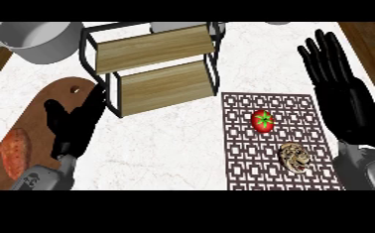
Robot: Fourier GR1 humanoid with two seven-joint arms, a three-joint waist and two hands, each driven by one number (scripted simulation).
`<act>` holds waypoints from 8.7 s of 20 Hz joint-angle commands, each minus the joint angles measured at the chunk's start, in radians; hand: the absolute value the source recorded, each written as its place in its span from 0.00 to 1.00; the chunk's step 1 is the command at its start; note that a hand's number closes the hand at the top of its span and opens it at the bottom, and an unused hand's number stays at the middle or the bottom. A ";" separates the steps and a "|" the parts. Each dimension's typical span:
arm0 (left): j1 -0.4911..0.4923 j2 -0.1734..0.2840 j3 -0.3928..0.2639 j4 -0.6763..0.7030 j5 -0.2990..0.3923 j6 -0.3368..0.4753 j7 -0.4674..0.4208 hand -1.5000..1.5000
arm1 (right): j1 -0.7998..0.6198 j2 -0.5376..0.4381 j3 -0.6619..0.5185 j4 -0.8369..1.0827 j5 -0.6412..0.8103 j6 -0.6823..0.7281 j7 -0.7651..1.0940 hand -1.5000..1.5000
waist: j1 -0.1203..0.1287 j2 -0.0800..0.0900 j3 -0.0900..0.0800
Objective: Pick the cupcake from the placemat and place it in the tiered shelf
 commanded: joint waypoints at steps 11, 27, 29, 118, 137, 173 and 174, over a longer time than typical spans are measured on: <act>0.059 -0.010 0.091 -0.149 -0.128 0.150 -0.145 0.50 | 0.264 0.084 -0.196 0.022 0.044 -0.359 0.103 0.00 | -0.029 0.007 0.005; 0.026 -0.009 0.117 -0.164 -0.160 0.131 -0.110 0.50 | 0.413 -0.591 -0.070 -0.432 0.345 -0.047 0.719 0.00 | -0.027 0.013 -0.003; 0.074 -0.001 0.116 -0.192 -0.145 0.095 -0.140 0.50 | 0.379 -0.650 -0.046 -0.436 0.406 -0.031 0.818 0.00 | 0.004 0.013 -0.003; 0.036 -0.195 0.309 -0.167 -0.354 -0.098 -0.017 0.50 | -0.268 0.449 0.851 -0.196 1.364 -0.053 1.502 1.00 | 0.009 -0.001 0.002; 0.037 -0.202 0.331 -0.192 -0.349 -0.103 -0.037 0.50 | -0.640 0.449 0.514 -0.056 1.415 0.027 1.622 1.00 | 0.004 0.009 0.003; 0.001 -0.241 0.331 -0.180 -0.392 -0.125 -0.022 0.50 | -0.909 0.449 0.422 0.830 0.898 -0.656 1.010 0.00 | 0.022 0.018 0.004; 0.019 -0.221 0.339 -0.218 -0.396 -0.124 0.014 0.50 | -0.911 0.449 0.365 0.834 0.888 -0.643 0.961 0.00 | 0.018 0.017 0.004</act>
